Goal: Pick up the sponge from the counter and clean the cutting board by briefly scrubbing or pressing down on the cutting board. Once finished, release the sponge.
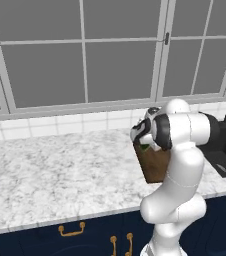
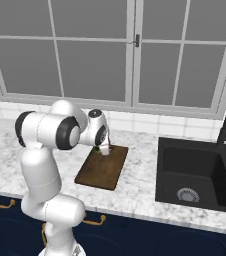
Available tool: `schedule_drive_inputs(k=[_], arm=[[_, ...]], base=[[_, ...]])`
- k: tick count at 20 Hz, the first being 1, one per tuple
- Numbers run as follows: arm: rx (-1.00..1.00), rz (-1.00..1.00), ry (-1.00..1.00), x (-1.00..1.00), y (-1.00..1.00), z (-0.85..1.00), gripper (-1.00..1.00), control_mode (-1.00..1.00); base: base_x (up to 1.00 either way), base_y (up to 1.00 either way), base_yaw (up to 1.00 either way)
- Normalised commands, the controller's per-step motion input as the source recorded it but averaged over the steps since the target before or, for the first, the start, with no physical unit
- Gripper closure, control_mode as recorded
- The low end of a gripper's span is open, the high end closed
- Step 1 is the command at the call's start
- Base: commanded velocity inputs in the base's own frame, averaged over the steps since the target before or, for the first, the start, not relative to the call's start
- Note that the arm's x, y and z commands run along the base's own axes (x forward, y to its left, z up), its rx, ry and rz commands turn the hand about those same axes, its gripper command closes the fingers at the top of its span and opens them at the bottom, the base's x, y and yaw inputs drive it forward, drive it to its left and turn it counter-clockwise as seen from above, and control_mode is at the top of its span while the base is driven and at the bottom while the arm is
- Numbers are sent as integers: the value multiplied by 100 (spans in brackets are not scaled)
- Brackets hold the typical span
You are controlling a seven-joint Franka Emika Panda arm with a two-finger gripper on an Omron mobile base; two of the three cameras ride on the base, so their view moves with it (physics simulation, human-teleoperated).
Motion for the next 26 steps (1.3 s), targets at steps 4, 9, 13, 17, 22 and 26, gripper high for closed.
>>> schedule_drive_inputs(k=[4, 9, 13, 17, 22, 26], arm=[[-2, -6, -14, 10, -52, -33, 100, -100], [-7, -10, -4, 0, -57, -37, 100, -100], [-7, -10, -1, 0, -61, -30, 100, -100], [-4, -10, 0, -1, -69, -33, 100, -100], [-2, -10, -4, -24, -73, -31, 100, -100], [0, -6, -19, -69, -56, -20, 100, -100]], base=[[0, 0, 0], [0, 0, 0], [0, 0, 0], [0, 0, 0], [0, 0, 0], [0, 0, 0]])
